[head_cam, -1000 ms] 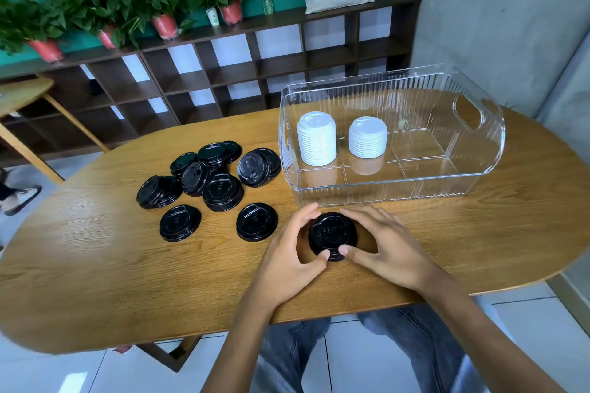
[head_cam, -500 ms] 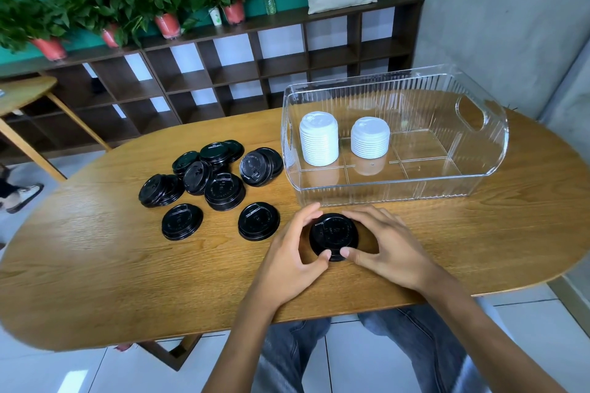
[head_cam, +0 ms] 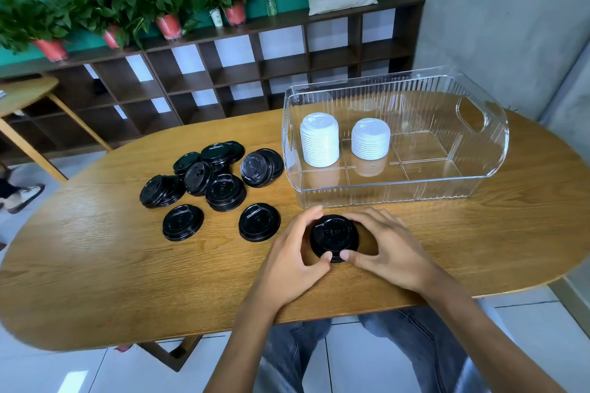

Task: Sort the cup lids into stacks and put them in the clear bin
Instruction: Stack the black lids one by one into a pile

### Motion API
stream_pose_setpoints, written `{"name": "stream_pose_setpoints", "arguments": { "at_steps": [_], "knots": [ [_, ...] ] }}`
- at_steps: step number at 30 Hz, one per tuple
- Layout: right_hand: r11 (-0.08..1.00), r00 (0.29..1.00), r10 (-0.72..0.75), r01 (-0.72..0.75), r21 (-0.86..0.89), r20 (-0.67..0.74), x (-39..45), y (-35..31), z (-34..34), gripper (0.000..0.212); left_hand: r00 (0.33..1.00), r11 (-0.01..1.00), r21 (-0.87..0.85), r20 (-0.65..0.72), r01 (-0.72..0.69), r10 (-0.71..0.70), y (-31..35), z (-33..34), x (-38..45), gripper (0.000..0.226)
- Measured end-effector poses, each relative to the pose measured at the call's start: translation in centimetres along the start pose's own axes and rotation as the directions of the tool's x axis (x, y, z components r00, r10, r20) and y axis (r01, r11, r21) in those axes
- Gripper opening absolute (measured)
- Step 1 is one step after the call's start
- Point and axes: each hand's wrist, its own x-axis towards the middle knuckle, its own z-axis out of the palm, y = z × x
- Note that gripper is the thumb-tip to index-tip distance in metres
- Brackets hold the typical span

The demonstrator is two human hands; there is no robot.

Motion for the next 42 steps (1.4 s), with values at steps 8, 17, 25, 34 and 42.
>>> {"name": "stream_pose_setpoints", "arguments": {
  "at_steps": [8, 17, 25, 34, 42],
  "knots": [
    [1.0, 1.0, 0.012, -0.012, 0.023, -0.001, 0.0, 0.1, 0.1, 0.071, 0.799, 0.969, 0.162, -0.599, 0.187, -0.054, -1.2, -3.4, -0.1, 0.042],
    [1.0, 1.0, 0.01, -0.01, 0.03, 0.0, 0.0, 0.1, 0.1, 0.07, 0.814, 0.778, 0.357, -0.484, 0.518, -0.32, -3.6, -4.6, 0.7, 0.087],
    [0.999, 1.0, 0.012, -0.012, 0.045, -0.001, -0.1, 0.0, 0.0, 0.07, 0.876, 0.852, 0.295, -0.362, 0.433, -0.32, -4.3, -5.2, 0.4, 0.079],
    [0.999, 1.0, 0.025, -0.025, 0.046, -0.002, -0.1, 0.0, 0.0, 0.071, 0.911, 0.887, 0.261, -0.273, 0.38, -0.309, -4.0, -5.6, 0.2, 0.097],
    [0.999, 1.0, 0.028, -0.028, 0.043, 0.004, -0.1, -0.1, -0.1, 0.07, 0.913, 0.955, 0.051, -0.311, 0.292, -0.263, -4.7, -5.5, -0.4, 0.088]
  ]
}}
